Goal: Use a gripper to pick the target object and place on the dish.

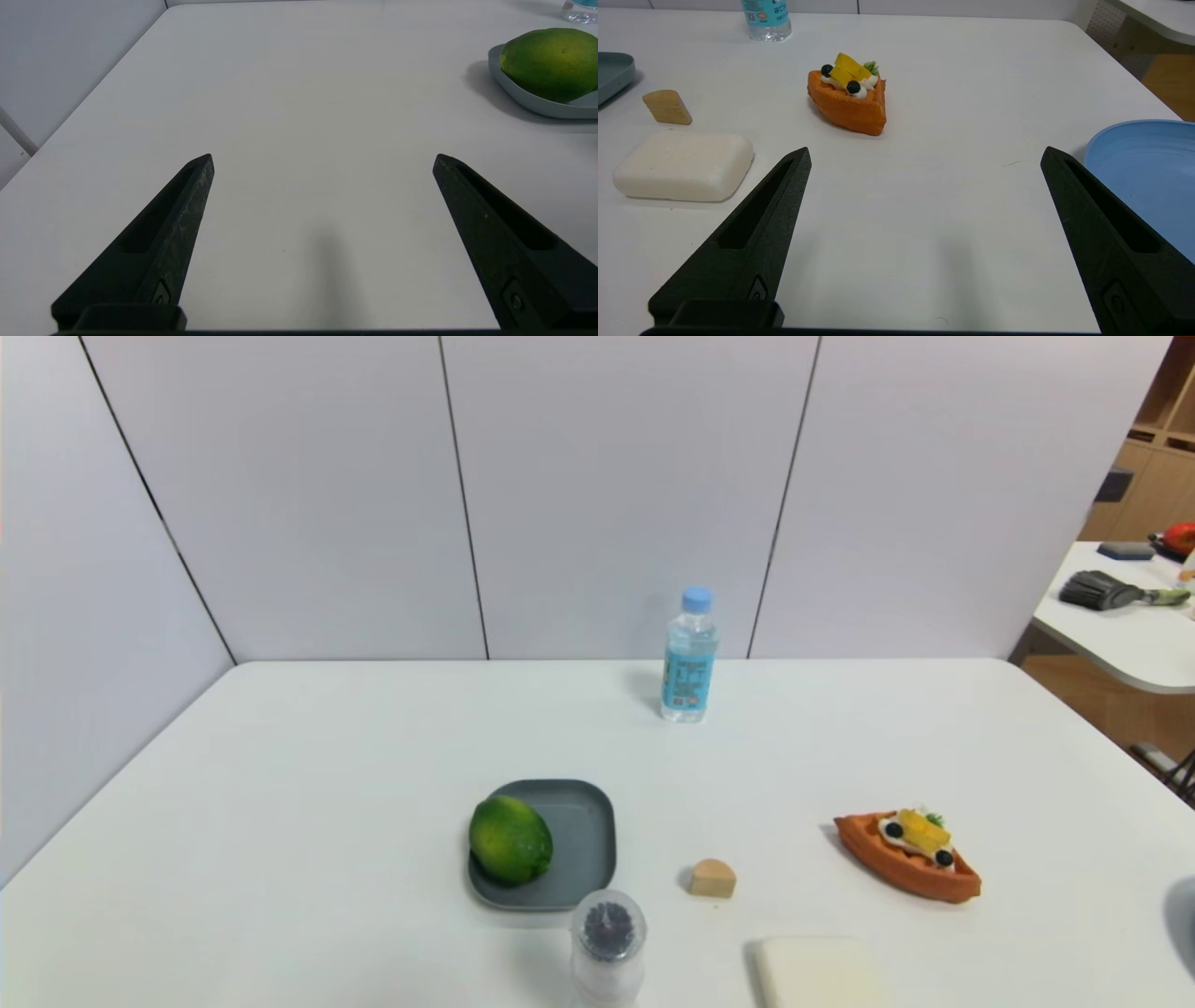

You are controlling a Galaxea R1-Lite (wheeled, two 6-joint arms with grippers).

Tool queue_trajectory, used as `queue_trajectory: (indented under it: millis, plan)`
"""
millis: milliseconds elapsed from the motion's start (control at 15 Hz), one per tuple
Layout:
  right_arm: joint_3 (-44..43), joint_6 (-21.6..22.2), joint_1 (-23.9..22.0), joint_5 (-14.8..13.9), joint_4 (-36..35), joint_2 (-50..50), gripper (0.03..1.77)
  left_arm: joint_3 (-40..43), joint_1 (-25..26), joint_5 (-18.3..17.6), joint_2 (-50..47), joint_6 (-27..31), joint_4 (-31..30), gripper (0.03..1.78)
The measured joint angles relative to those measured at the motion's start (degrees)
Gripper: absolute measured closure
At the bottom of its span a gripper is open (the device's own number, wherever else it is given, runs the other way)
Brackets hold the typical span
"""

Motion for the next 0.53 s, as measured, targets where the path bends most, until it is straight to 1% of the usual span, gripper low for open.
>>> queue_trajectory:
  millis: [133, 267, 533]
  plan:
    - [0.0, 0.2, 0.0, -0.13, 0.0, 0.0, 0.1, 0.0, 0.0, 0.0, 0.0, 0.0, 0.0, 0.12]
    - [0.0, 1.04, 0.0, -1.39, -0.02, 0.0, 0.1, 0.0, 0.0, 0.02, 0.0, 0.0, 0.0, 0.12]
    - [0.0, 2.22, 0.0, -1.61, -0.15, 0.0, 0.1, 0.0, 0.0, 0.0, 0.0, 0.0, 0.0, 0.12]
